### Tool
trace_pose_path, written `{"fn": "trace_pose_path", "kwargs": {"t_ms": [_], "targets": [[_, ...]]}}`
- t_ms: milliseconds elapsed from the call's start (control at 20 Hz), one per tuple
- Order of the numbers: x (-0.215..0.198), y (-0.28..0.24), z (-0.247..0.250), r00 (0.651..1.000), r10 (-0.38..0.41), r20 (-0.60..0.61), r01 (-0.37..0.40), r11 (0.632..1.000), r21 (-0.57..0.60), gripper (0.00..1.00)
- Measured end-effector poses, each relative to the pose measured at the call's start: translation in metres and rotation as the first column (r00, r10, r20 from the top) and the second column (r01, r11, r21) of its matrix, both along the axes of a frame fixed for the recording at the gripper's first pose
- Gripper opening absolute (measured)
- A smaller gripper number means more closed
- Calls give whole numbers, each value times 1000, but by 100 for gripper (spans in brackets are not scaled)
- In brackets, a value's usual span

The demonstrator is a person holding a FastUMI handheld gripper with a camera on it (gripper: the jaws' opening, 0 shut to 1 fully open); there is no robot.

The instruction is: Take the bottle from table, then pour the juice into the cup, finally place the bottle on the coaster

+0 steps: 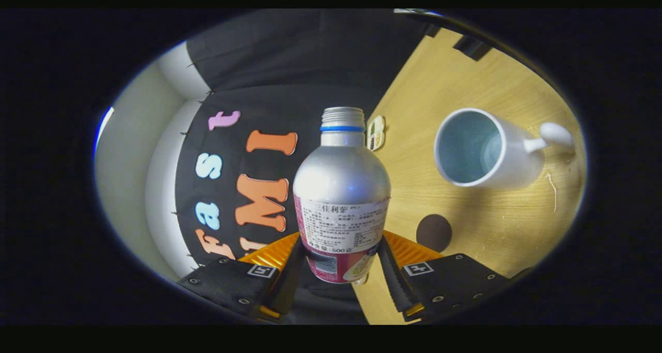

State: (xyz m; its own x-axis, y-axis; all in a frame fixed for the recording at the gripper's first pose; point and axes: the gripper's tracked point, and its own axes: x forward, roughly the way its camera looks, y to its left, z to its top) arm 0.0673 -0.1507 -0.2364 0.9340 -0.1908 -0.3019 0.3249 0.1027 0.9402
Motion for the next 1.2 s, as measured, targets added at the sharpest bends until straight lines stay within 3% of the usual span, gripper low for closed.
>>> {"fn": "trace_pose_path", "kwargs": {"t_ms": [150,250,400,600,850,950,1050,1200], "targets": [[4,5,4,998,56,-26,-60,974,-217,74],[8,8,8,993,101,-57,-115,925,-361,74],[18,7,19,983,151,-104,-183,811,-556,74],[33,10,26,964,182,-195,-266,620,-738,74],[58,18,18,914,184,-362,-405,368,-837,74],[62,25,6,883,194,-427,-468,287,-836,75],[63,27,-8,858,196,-475,-512,244,-824,75],[64,30,-26,831,198,-519,-554,216,-804,75]]}}
